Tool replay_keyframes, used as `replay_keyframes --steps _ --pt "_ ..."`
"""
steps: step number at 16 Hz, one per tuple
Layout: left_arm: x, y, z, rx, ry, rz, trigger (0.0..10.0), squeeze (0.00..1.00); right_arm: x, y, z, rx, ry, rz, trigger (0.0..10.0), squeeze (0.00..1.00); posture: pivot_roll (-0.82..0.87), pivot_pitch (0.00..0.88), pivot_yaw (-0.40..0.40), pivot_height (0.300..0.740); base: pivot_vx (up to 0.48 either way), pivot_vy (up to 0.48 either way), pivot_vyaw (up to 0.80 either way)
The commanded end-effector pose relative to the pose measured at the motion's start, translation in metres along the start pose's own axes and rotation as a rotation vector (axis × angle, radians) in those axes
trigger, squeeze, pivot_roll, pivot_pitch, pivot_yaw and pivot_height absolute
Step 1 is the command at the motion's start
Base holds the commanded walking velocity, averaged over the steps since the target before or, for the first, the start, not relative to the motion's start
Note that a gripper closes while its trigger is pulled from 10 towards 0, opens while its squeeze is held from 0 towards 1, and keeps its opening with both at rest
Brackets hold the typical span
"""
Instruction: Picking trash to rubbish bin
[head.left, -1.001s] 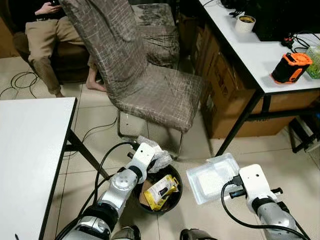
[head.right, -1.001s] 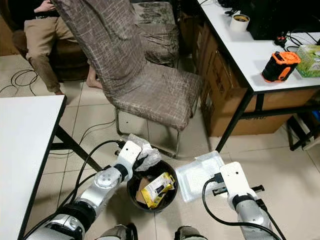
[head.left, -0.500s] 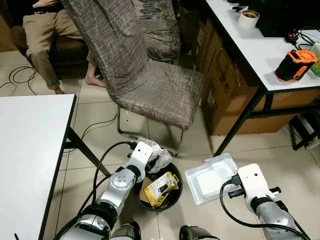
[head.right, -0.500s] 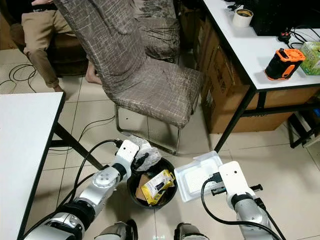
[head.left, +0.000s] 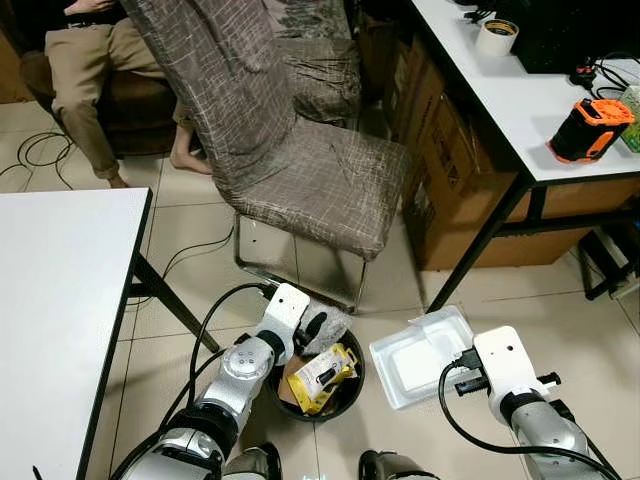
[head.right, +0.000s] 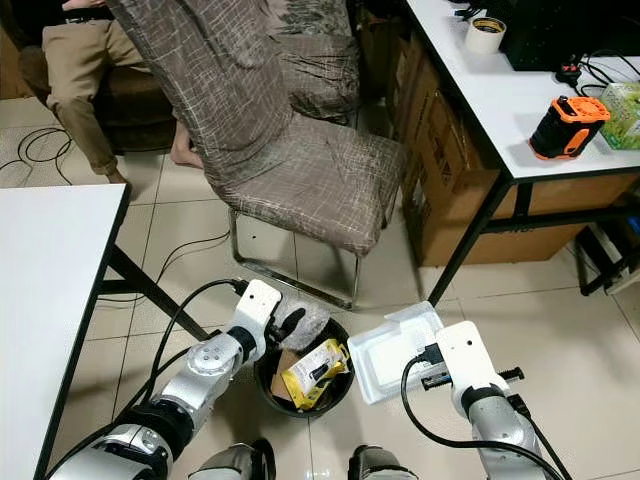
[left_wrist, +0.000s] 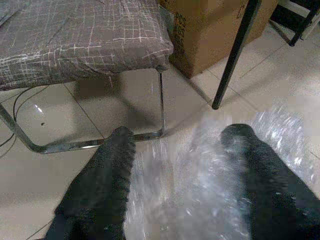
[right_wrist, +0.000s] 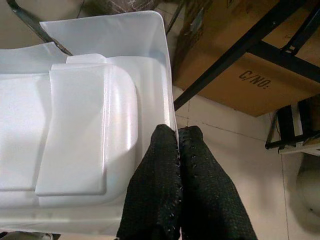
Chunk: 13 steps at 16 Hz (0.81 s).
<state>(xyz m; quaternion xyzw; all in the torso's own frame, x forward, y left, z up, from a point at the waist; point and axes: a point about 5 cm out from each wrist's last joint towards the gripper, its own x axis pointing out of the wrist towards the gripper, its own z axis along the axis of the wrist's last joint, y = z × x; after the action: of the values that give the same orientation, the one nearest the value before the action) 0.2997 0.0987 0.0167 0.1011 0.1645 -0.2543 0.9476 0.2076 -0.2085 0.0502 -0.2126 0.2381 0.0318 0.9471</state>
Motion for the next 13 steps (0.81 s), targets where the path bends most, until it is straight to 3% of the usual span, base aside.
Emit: replay_keyframes --steps 1,10,11,12,13 --pt "0.000 0.000 -0.001 -0.007 0.005 -0.006 10.0 1.00 0.000 -0.001 -0.003 -0.016 0.015 -0.001 10.0 0.00 -0.14 0.185 0.016 0.740 0.000 0.000 0.00" --pt "0.002 0.004 0.008 -0.029 -0.036 0.008 10.0 1.00 0.005 0.000 0.002 -0.011 -0.001 0.000 10.0 0.00 -0.13 0.173 0.010 0.740 0.000 0.000 0.00" --pt "-0.005 0.015 0.008 -0.030 -0.067 0.027 10.0 0.96 0.016 0.008 0.011 0.023 -0.021 0.027 10.0 0.00 -0.11 0.173 0.007 0.740 0.000 0.000 0.00" --pt "-0.012 0.023 0.007 -0.030 -0.087 0.036 10.0 0.44 0.024 0.014 0.017 0.042 -0.032 0.047 10.0 0.00 -0.09 0.177 0.001 0.740 0.000 0.000 0.00" --pt "-0.018 0.026 0.005 -0.017 -0.097 0.042 10.0 0.00 0.029 0.017 0.020 0.050 -0.036 0.060 10.0 0.00 -0.08 0.177 -0.002 0.740 0.000 0.000 0.00"
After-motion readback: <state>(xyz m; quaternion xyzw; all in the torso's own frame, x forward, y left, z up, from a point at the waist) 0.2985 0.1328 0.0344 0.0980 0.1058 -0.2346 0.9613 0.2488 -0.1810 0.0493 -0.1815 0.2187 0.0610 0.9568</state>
